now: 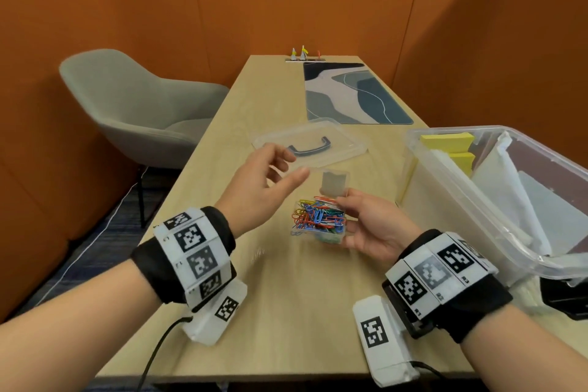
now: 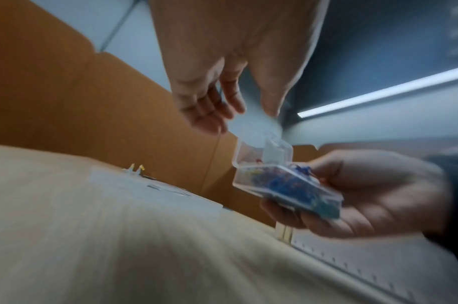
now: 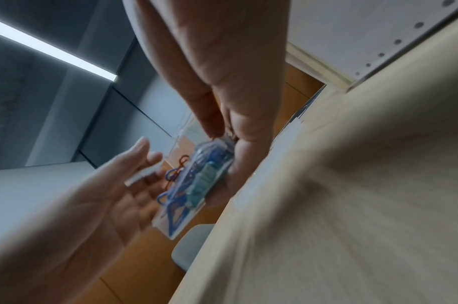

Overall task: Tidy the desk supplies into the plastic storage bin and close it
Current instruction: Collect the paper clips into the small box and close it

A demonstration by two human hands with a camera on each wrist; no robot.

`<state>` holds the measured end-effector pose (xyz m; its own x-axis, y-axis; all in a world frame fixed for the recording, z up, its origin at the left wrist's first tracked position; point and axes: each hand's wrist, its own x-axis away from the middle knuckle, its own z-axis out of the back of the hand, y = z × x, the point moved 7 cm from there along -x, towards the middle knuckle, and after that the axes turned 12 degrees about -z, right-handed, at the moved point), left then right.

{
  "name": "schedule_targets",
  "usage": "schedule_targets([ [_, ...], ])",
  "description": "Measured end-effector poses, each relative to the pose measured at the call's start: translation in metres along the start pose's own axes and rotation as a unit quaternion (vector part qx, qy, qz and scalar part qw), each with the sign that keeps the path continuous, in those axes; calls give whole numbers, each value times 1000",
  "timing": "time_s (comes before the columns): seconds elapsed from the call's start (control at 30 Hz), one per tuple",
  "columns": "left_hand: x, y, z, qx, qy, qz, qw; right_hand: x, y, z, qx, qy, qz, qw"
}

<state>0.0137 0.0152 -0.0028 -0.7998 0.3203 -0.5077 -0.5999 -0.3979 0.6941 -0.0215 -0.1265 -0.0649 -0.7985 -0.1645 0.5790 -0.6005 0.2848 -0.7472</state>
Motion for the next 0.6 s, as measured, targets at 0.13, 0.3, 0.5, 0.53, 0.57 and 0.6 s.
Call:
schedule_targets([
  [0.13,17,-11,-30,196,-155,187,950,4,-4,-2,-47,-10,-18,999],
  [0.3,20,-1,-37,303,-147,235,912,11,-8,-4,-104,-59,-34,992],
  [0.5,11,6,-42,364,-113,238,893,19,-19,-12,-64,-80,-3,995],
  [0.53,10,7,-43,367,-113,236,893,20,-20,-12,-60,-80,6,995],
  [0.57,10,8,-44,367,-113,234,893,20,-22,-12,-60,-80,15,995],
  [0.6,10,8,-45,365,-113,233,894,21,-22,-11,-58,-79,23,995],
])
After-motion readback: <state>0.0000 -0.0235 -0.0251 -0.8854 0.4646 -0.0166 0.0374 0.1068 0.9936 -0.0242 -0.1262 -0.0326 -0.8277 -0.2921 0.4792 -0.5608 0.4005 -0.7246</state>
